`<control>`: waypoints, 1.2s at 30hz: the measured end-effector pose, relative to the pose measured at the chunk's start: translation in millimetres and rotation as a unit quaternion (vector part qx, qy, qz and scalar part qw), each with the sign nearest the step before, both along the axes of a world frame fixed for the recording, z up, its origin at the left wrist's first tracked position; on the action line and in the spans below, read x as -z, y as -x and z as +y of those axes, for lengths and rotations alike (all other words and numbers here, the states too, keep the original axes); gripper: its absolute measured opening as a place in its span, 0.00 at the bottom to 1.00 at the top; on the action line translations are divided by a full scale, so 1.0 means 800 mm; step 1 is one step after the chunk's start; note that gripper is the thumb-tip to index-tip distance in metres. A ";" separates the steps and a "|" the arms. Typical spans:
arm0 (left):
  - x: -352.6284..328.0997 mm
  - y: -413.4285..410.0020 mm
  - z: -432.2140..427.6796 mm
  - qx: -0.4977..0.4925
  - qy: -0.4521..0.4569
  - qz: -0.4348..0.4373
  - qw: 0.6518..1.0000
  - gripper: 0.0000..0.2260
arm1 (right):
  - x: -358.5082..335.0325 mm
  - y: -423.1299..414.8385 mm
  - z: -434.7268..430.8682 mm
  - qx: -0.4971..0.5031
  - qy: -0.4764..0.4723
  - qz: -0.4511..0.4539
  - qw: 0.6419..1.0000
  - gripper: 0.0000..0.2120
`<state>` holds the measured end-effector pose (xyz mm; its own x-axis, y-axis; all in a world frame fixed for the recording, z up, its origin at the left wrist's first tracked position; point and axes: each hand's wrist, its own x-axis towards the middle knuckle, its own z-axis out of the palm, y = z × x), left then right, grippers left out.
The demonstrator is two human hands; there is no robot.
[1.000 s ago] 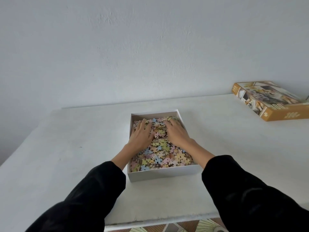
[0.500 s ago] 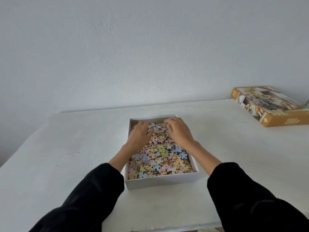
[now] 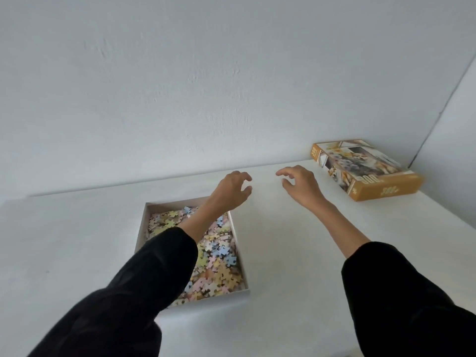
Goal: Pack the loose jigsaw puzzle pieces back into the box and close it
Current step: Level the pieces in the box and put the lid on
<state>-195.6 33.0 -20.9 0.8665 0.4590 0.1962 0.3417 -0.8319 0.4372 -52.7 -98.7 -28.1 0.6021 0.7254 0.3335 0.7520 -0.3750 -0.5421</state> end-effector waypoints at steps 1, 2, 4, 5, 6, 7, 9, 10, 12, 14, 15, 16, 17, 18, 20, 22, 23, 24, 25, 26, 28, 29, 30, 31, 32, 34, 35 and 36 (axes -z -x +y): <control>-0.002 -0.017 -0.007 0.005 0.002 0.000 1.000 0.15 | -0.002 -0.015 -0.008 0.013 -0.002 -0.002 1.000 0.13; -0.004 -0.035 -0.013 0.011 0.005 -0.001 1.000 0.15 | -0.003 -0.030 -0.016 0.026 -0.004 -0.007 1.000 0.13; -0.007 -0.073 -0.027 0.026 0.007 -0.004 1.000 0.15 | -0.004 -0.061 -0.030 0.052 -0.007 -0.014 0.999 0.13; -0.009 -0.091 -0.033 0.031 0.010 -0.005 0.999 0.16 | -0.004 -0.077 -0.036 0.064 -0.009 -0.016 0.998 0.14; -0.009 -0.110 -0.039 0.036 0.014 -0.007 0.999 0.16 | -0.002 -0.092 -0.042 0.074 -0.010 -0.017 0.997 0.14; -0.010 -0.130 -0.047 0.041 0.018 -0.007 0.999 0.16 | -0.001 -0.108 -0.050 0.083 -0.009 -0.018 0.996 0.14; -0.009 -0.162 -0.057 0.047 0.026 -0.006 0.999 0.16 | 0.002 -0.134 -0.062 0.097 -0.006 -0.016 0.995 0.14; -0.007 -0.183 -0.064 0.052 0.029 -0.005 0.998 0.16 | 0.003 -0.151 -0.071 0.108 -0.003 -0.015 0.994 0.14; -0.003 -0.220 -0.079 0.063 0.031 -0.003 0.998 0.16 | 0.003 -0.184 -0.088 0.129 0.008 -0.016 0.991 0.15; 0.004 -0.253 -0.091 0.070 0.035 -0.002 0.997 0.16 | 0.005 -0.216 -0.103 0.143 0.018 -0.013 0.989 0.16; 0.007 -0.268 -0.096 0.072 0.040 -0.002 0.997 0.15 | 0.006 -0.230 -0.108 0.146 0.021 -0.009 0.989 0.16; 0.010 -0.282 -0.100 0.076 0.045 -0.003 0.996 0.14 | 0.008 -0.244 -0.114 0.148 0.024 -0.004 0.989 0.16; 0.014 -0.295 -0.105 0.080 0.051 -0.005 0.996 0.13 | 0.011 -0.258 -0.119 0.150 0.030 0.001 0.988 0.17; 0.018 -0.308 -0.108 0.080 0.060 -0.006 0.995 0.13 | 0.015 -0.272 -0.124 0.153 0.038 0.002 0.987 0.17; 0.026 -0.331 -0.117 0.070 0.081 -0.007 0.994 0.15 | 0.025 -0.296 -0.132 0.163 0.053 0.000 0.985 0.16; 0.031 -0.350 -0.124 0.061 0.094 -0.006 0.994 0.19 | 0.031 -0.320 -0.138 0.181 0.060 0.001 0.982 0.16; 0.034 -0.358 -0.127 0.057 0.105 -0.005 0.993 0.20 | 0.033 -0.331 -0.141 0.196 0.066 0.007 0.978 0.16; 0.036 -0.366 -0.129 0.053 0.119 -0.003 0.992 0.21 | 0.035 -0.342 -0.144 0.210 0.073 0.013 0.975 0.17; 0.038 -0.372 -0.131 0.048 0.134 0.002 0.990 0.22 | 0.037 -0.353 -0.147 0.221 0.081 0.018 0.972 0.17; 0.040 -0.378 -0.133 0.040 0.150 0.008 0.988 0.23 | 0.038 -0.361 -0.151 0.228 0.088 0.026 0.969 0.18; 0.044 -0.388 -0.137 0.020 0.179 0.015 0.984 0.24 | 0.039 -0.375 -0.157 0.232 0.103 0.056 0.966 0.21; 0.046 -0.392 -0.140 0.011 0.189 0.015 0.982 0.24 | 0.041 -0.381 -0.160 0.233 0.114 0.072 0.963 0.23; 0.048 -0.396 -0.142 0.005 0.196 0.015 0.981 0.25 | 0.042 -0.385 -0.162 0.234 0.125 0.083 0.961 0.24; 0.050 -0.398 -0.146 0.003 0.202 0.017 0.979 0.25 | 0.044 -0.388 -0.165 0.233 0.133 0.092 0.959 0.25; 0.052 -0.400 -0.149 0.002 0.209 0.019 0.978 0.25 | 0.046 -0.390 -0.166 0.232 0.133 0.098 0.959 0.26; 0.056 -0.403 -0.153 0.000 0.223 0.018 0.975 0.26 | 0.046 -0.388 -0.168 0.226 0.118 0.112 0.960 0.25; 0.057 -0.404 -0.154 -0.005 0.232 0.018 0.973 0.26 | 0.045 -0.386 -0.168 0.224 0.107 0.118 0.962 0.25; 0.057 -0.404 -0.156 -0.013 0.241 0.016 0.970 0.26 | 0.044 -0.383 -0.168 0.221 0.097 0.122 0.963 0.25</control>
<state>127.6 -91.7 -66.4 0.8559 0.5119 -0.0738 0.3798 -0.5251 0.7616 254.1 -233.4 -63.4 0.9099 0.4140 0.0281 0.3548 -0.7413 -0.5697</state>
